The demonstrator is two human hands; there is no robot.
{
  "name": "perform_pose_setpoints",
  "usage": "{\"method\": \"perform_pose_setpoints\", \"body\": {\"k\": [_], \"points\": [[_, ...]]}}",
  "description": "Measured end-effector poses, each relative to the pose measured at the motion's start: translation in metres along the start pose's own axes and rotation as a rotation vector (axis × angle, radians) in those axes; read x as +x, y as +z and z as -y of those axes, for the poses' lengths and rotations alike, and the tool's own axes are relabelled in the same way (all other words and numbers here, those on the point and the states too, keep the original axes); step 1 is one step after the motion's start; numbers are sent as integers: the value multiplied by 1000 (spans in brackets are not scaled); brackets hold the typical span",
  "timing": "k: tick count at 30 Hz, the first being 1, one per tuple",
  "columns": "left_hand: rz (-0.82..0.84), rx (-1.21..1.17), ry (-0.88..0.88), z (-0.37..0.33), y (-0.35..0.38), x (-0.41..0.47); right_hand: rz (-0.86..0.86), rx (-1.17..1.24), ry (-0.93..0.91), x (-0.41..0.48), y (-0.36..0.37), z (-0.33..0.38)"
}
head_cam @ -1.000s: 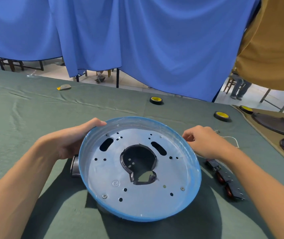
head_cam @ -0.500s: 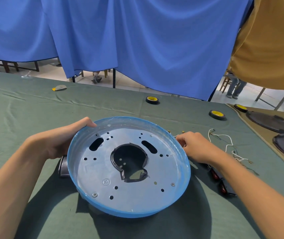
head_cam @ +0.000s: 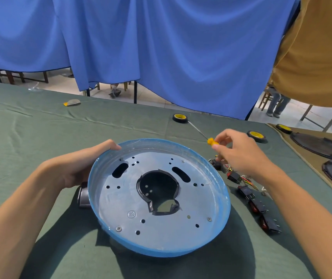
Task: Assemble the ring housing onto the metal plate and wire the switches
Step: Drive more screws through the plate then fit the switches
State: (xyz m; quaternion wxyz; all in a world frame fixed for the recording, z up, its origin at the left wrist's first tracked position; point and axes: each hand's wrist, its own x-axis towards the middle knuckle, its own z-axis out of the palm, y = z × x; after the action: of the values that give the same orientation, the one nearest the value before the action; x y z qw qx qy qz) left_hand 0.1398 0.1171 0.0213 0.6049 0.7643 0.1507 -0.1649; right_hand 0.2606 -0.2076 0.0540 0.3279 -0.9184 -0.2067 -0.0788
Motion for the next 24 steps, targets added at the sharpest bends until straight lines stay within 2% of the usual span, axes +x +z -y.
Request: {"method": "perform_pose_setpoints", "body": {"k": [6,12,16,24], "points": [[-22,37,12,-3,8,-1,-4,83,-216,0,4,52],[-37,125,7,-6,5,-6,-22,187,-278,4,15,88],[-26,290,-5,-7,4,-8,-22,232,-294,5,20,100],[-33,282,1,-8,6,-9,27,613,-192,15,35,113]]}}
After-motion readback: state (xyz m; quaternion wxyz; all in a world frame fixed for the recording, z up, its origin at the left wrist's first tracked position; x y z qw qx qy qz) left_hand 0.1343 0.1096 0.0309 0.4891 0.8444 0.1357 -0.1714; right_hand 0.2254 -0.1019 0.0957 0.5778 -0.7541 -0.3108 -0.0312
